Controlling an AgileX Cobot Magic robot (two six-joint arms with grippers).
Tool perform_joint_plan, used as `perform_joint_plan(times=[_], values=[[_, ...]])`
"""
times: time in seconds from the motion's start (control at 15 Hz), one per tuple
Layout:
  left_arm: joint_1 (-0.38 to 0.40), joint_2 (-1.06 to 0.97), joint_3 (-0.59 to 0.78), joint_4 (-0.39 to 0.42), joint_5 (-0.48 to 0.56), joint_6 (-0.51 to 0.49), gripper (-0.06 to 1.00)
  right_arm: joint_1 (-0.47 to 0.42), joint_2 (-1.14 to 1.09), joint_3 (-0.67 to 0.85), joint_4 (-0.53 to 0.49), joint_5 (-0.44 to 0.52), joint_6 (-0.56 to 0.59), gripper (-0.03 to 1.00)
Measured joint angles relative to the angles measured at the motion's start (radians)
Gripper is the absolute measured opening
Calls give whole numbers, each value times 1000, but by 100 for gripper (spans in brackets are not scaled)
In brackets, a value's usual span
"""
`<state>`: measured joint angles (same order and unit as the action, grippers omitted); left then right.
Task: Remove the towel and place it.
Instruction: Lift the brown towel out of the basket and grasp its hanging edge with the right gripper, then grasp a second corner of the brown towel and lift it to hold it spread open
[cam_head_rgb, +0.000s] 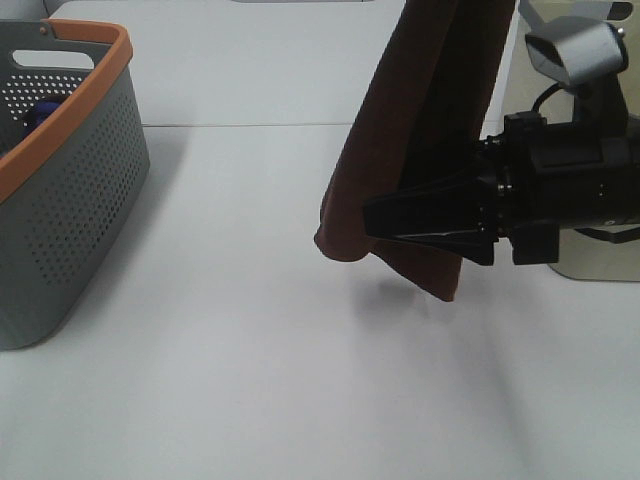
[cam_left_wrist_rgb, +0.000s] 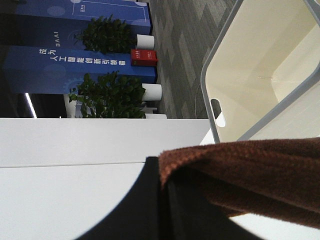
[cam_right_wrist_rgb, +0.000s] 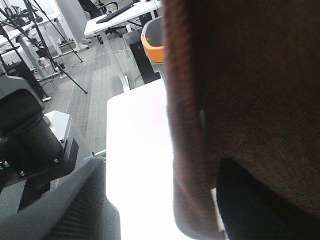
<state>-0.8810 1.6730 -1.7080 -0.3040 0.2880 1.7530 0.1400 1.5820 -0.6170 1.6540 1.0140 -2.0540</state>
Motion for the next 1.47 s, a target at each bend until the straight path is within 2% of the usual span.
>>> perform_joint_plan(times=[0.2,0.33,0.6,0.67,0.93,1.2,1.47], values=[[0,0,0,0,0,0,0,0,19,0,26,-15,-35,61],[0,0,0,0,0,0,0,0,21,0,31,-62,-55,60],[0,0,0,0,0,0,0,0,21,0,-13,-144,-56,48],[0,0,0,0,0,0,0,0,23,0,-24,-196,-56,43],[0,0,0,0,0,0,0,0,33,0,-32,-244,-42,17],[36,0,0,0,45,-8,0,0,27,0,-98,-247,121,13],[46,6,0,-1,59,-12,0,0,-54,0,-183,-245,223,13]])
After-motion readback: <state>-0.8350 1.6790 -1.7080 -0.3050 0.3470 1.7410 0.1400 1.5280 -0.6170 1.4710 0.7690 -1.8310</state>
